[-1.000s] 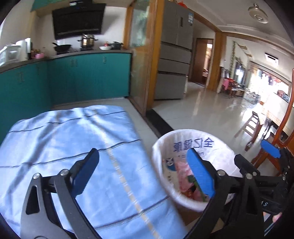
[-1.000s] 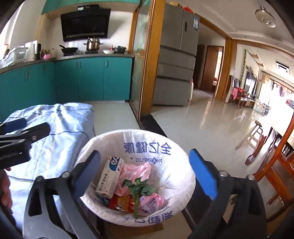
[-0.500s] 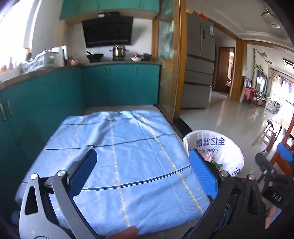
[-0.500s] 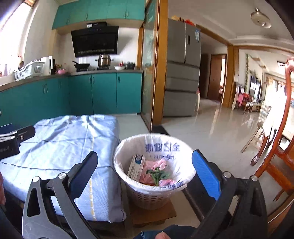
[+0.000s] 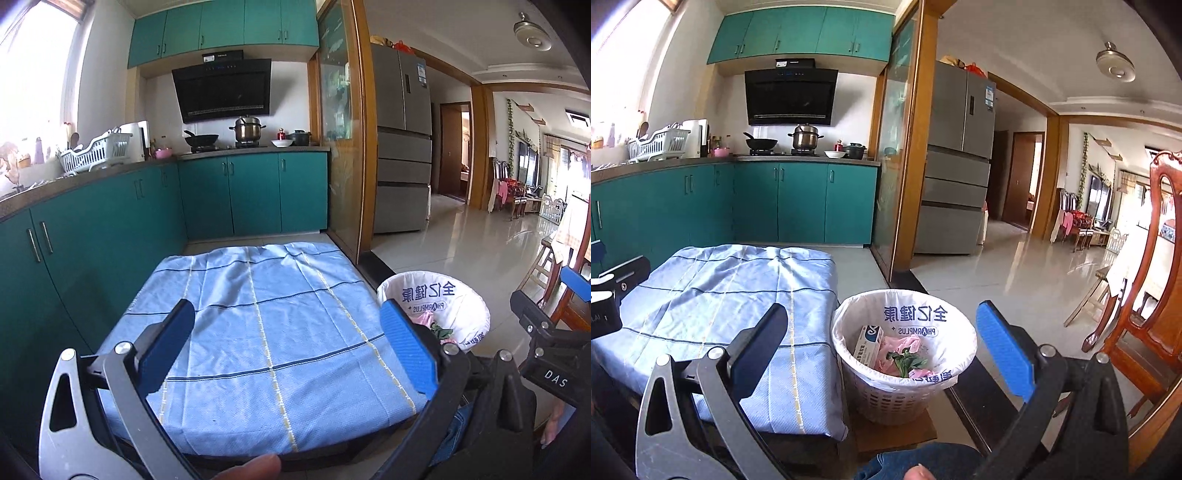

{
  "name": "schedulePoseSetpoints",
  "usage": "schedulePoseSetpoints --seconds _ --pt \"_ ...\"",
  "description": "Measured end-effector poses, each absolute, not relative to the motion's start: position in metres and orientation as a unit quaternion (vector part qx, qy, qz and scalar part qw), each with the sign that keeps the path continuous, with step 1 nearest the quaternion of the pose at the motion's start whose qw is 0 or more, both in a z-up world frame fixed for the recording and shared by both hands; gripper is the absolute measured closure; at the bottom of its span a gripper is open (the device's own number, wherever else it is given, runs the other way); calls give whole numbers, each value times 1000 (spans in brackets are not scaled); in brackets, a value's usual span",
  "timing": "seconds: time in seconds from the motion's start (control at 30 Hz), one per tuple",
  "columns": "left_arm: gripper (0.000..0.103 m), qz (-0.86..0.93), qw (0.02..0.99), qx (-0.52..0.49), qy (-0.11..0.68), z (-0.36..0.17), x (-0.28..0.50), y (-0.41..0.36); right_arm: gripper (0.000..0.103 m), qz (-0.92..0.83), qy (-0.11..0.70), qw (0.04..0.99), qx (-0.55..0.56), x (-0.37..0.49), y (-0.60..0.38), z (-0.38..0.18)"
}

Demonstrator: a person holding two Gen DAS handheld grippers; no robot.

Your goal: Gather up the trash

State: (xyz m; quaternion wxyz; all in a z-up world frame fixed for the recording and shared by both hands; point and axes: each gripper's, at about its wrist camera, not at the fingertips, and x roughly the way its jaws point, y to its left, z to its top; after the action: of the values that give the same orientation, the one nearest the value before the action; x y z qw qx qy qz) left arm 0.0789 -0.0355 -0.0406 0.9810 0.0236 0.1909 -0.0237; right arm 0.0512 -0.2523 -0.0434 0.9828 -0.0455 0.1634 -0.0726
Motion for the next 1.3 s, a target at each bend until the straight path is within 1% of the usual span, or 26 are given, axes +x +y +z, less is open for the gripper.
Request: schedulePoseSetpoints --seconds 0.53,1.3 --pt "3 -29 982 22 186 -39 71 -32 3 -83 158 982 -57 38 -245 -32" --pt "3 -18 980 27 197 -47 80 -22 3 -69 167 981 -67 57 -231 -35"
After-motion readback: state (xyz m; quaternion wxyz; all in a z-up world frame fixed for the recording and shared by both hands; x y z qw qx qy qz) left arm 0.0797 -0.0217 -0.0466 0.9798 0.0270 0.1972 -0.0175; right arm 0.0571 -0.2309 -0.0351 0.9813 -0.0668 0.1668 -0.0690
